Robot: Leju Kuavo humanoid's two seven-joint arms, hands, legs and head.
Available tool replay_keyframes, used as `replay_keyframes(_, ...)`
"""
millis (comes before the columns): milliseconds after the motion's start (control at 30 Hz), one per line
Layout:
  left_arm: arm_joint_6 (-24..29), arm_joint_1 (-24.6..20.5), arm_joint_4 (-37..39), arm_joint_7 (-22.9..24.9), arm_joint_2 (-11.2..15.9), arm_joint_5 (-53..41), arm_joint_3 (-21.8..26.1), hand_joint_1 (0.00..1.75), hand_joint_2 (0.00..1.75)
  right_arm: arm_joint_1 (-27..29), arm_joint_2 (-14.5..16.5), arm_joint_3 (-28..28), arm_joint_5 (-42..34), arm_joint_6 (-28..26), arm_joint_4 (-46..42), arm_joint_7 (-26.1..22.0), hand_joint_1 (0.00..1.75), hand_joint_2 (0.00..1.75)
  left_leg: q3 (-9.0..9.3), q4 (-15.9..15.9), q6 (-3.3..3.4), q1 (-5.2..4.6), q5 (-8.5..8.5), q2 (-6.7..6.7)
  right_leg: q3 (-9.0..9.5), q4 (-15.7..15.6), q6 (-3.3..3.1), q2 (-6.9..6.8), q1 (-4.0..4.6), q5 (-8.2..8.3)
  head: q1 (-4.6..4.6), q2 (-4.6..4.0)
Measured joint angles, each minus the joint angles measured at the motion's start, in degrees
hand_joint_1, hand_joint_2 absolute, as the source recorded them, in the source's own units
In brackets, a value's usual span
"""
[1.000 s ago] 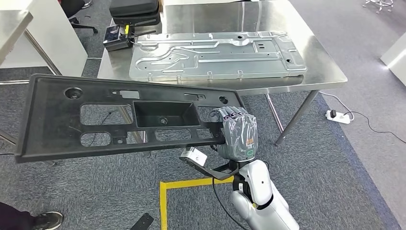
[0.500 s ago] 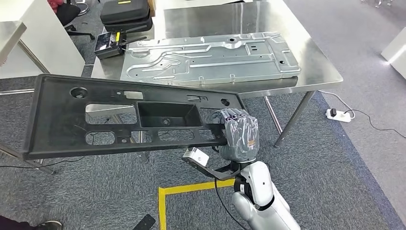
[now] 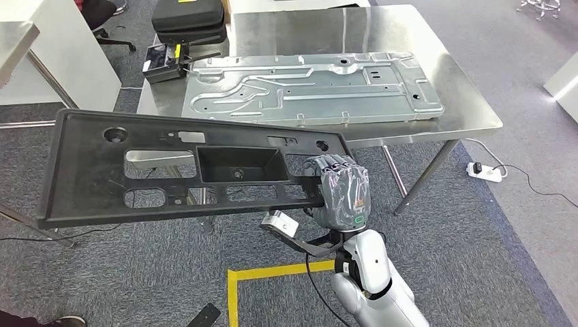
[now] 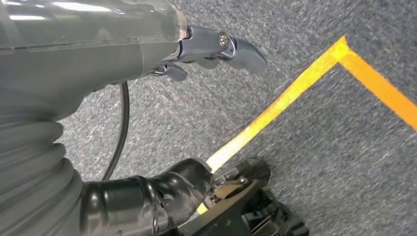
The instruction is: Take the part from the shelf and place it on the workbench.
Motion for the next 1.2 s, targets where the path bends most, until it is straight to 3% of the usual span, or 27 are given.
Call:
replay_keyframes(33, 0.00, -0.01, 0.00, 0.00, -0.01, 0.01, -0.02, 0.00, 1.75, -0.02, -0.06, -0.15, 0.04, -0.01, -0.02, 0.13, 1.75, 1.75, 0.39, 0.02, -0.20, -0.08, -0.33, -0.04, 1.57, -3.63, -0.23, 0.00, 0.15, 1.84, 0.01, 0.00)
replay_keyframes(100, -0.01, -0.06, 0.00, 0.01, -0.03, 0.01, -0.05, 0.00, 1.75, -0.06, -0.16, -0.43, 0.25, -0.01, -0.09, 0.32, 1.75, 1.75, 0.70, 0.11, -0.73, -0.27, -0.82, -0.05, 3.69, -8.24, -0.63, 0.02, 0.49, 2.97, -0.01, 0.00)
replay_keyframes(233, -0.10, -0.20, -0.01, 0.09, -0.05, -0.01, -0.11, 0.00, 1.75, -0.16, -0.16, -0.92, 1.49, 0.10, -0.13, 0.94, 1.75, 1.75, 0.68, 0.62, -1.95, -0.29, -1.74, 0.13, 4.61, -9.38, -1.48, 0.15, 0.34, 2.31, -0.04, 0.01)
replay_keyframes(300, -0.17, -0.32, -0.02, 0.18, -0.05, -0.05, -0.13, 0.00, 1.75, -0.50, 0.16, -1.02, 2.10, 0.27, -0.07, 1.29, 1.75, 1.75, -1.42, 5.19, -2.44, -0.18, -4.11, 0.17, 5.24, -9.84, -2.11, 0.01, 0.11, 2.16, -0.05, 0.01)
replay_keyframes(367, -0.24, -0.35, -0.02, 0.41, -0.05, -0.10, -0.14, 0.00, 1.75, -0.92, 0.65, -1.02, 2.52, 0.44, 0.16, 1.73, 1.75, 1.75, -5.66, 12.87, -2.79, -0.14, -6.90, 0.17, 5.53, -9.85, -2.52, -0.06, 0.18, 1.84, -0.07, 0.00)
replay_keyframes(400, -0.26, -0.33, -0.02, 0.58, -0.05, -0.10, -0.15, 0.00, 1.75, -1.08, 0.92, -1.02, 2.73, 0.52, 0.43, 2.03, 1.75, 1.75, -7.39, 15.47, -2.91, -0.12, -7.22, 0.17, 5.69, -9.83, -2.58, -0.04, 0.22, 1.67, -0.07, 0.00)
replay_keyframes(433, -0.26, -0.32, -0.02, 0.75, -0.03, -0.10, -0.15, 0.00, 1.75, -1.27, 1.18, -1.02, 2.91, 0.60, 0.79, 2.35, 1.75, 1.75, -8.24, 16.17, -2.96, -0.11, -6.43, 0.17, 5.92, -9.80, -2.58, 0.00, 0.24, 1.47, -0.07, 0.00)
replay_keyframes(467, -0.27, -0.33, -0.02, 0.88, -0.01, -0.10, -0.15, 0.00, 1.75, -1.51, 1.45, -1.02, 3.04, 0.70, 1.23, 2.62, 1.75, 1.75, -7.94, 14.53, -2.92, -0.11, -4.51, 0.17, 6.26, -9.78, -2.52, 0.06, 0.24, 1.23, -0.08, 0.00)
replay_keyframes(533, -0.32, -0.42, -0.02, 0.96, 0.03, -0.10, -0.16, 0.00, 1.75, -2.14, 1.98, -1.02, 3.11, 0.87, 2.06, 2.94, 1.75, 1.75, -5.07, 7.14, -2.58, -0.16, 0.28, 0.18, 7.10, -9.76, -2.24, 0.16, 0.27, 0.65, -0.06, 0.00)
replay_keyframes(600, -0.39, -0.58, -0.02, 0.97, 0.04, -0.09, -0.20, 0.00, 1.75, -2.85, 2.37, -1.03, 3.11, 0.94, 2.69, 3.14, 1.75, 1.75, -2.60, 1.54, -2.05, -0.41, 2.21, 0.16, 7.45, -9.66, -1.74, 0.19, 0.45, 0.21, -0.06, 0.01)
replay_keyframes(667, -0.46, -0.70, -0.02, 0.97, 0.03, -0.08, -0.25, 0.00, 1.75, -3.28, 2.60, -1.05, 3.10, 0.95, 3.20, 3.27, 1.75, 1.75, -2.12, 0.31, -1.53, -0.64, 1.79, 0.12, 7.39, -9.75, -1.21, 0.13, 0.55, 0.09, -0.06, 0.00)
replay_keyframes(767, -0.50, -0.75, -0.02, 0.98, 0.02, -0.09, -0.35, 0.00, 1.75, -3.59, 2.74, -1.08, 3.10, 0.95, 3.71, 3.33, 1.75, 1.75, -1.60, -0.57, -0.58, -0.16, 1.87, 0.11, 6.62, -8.19, -0.39, -0.06, 0.55, -1.10, -0.02, -0.01)
replay_keyframes(867, -0.56, -0.91, -0.02, 0.99, 0.00, -0.10, -0.60, 0.00, 1.75, -3.93, 2.72, -1.20, 3.09, 0.95, 4.16, 3.43, 1.75, 1.75, -1.17, -0.81, 0.06, -0.04, 1.60, 0.14, 1.30, 1.65, 0.11, -0.08, 0.44, -5.17, 0.03, 0.00)
replay_keyframes(900, -0.61, -0.88, -0.02, 1.01, -0.01, -0.10, -0.66, 0.00, 1.75, -3.91, 2.68, -1.31, 3.09, 0.95, 4.35, 3.49, 1.75, 1.75, -1.05, -0.74, 0.13, -0.04, 1.42, 0.13, -0.68, 4.73, 0.23, -0.08, 0.37, -5.78, 0.04, 0.00)
replay_keyframes(933, -0.64, -0.82, -0.02, 1.02, -0.01, -0.10, -0.71, 0.00, 1.75, -3.89, 2.65, -1.45, 3.08, 0.95, 4.56, 3.53, 1.75, 1.75, -0.86, -0.66, 0.13, -0.04, 1.18, 0.10, -1.88, 6.06, 0.30, -0.09, 0.27, -5.30, 0.03, 0.00)
replay_keyframes(967, -0.67, -0.77, -0.02, 1.03, -0.01, -0.10, -0.75, 0.00, 1.75, -3.88, 2.62, -1.60, 3.08, 0.95, 4.74, 3.56, 1.75, 1.75, -0.59, -0.55, 0.07, -0.04, 0.90, 0.05, -1.99, 5.22, 0.31, -0.10, 0.17, -3.73, 0.03, 0.00)
replay_keyframes(1033, -0.68, -0.70, -0.02, 1.03, -0.02, -0.11, -0.93, 0.00, 1.75, -3.92, 2.58, -1.86, 3.08, 0.95, 4.96, 3.56, 1.75, 1.75, 0.15, -0.25, -0.23, -0.01, 0.10, -0.04, 0.59, -1.57, 0.09, -0.12, 0.04, 0.89, 0.03, 0.01)
replay_keyframes(1067, -0.69, -0.73, -0.02, 1.03, -0.02, -0.11, -1.04, 0.00, 1.75, -3.96, 2.58, -1.92, 3.08, 0.95, 5.02, 3.56, 1.75, 1.75, 0.43, -0.05, -0.47, -0.10, -0.31, -0.06, 2.16, -4.96, -0.07, -0.13, 0.15, 2.33, 0.05, 0.00)
replay_keyframes(1100, -0.69, -0.78, -0.02, 1.03, -0.02, -0.11, -1.14, 0.00, 1.75, -4.01, 2.58, -1.95, 3.08, 0.95, 5.07, 3.56, 1.75, 1.75, 0.58, 0.06, -0.75, -0.19, -0.61, -0.06, 3.27, -7.28, -0.29, -0.12, 0.28, 2.91, 0.04, 0.00)
replay_keyframes(1200, -0.73, -0.85, -0.02, 1.04, -0.02, -0.12, -1.29, 0.00, 1.75, -4.08, 2.59, -2.04, 3.08, 0.94, 5.25, 3.66, 1.75, 1.75, 0.73, -0.07, -1.65, -0.34, -1.01, 0.03, 4.05, -8.71, -1.01, 0.07, 0.46, 2.27, -0.02, 0.00)
